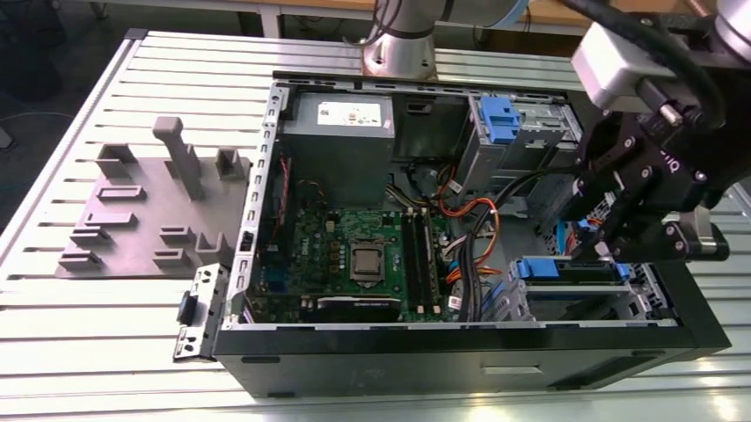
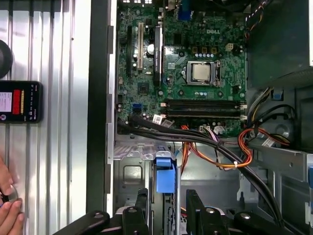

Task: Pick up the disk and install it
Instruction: 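Insert the disk into the insertion slot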

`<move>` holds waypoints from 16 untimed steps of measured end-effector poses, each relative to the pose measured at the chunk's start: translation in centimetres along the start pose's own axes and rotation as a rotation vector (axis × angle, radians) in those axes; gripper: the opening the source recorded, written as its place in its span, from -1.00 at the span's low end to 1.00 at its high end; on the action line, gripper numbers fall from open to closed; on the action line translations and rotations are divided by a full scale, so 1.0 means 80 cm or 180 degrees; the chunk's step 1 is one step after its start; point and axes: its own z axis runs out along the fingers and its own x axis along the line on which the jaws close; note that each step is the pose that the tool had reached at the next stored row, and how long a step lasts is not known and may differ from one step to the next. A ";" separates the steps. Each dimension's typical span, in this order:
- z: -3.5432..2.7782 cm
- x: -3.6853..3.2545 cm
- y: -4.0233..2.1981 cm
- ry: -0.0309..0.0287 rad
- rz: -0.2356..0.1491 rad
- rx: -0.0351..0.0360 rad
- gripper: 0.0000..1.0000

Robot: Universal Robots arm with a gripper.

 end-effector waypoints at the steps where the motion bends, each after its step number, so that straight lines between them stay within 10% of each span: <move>1: 0.0022 0.0001 -0.0001 0.0000 0.0000 0.0000 -0.14; 10: 0.0226 0.0009 -0.0011 0.0000 0.0000 0.0000 -0.79; 16: 0.0352 0.0014 -0.0017 0.0000 0.0000 0.0000 -0.79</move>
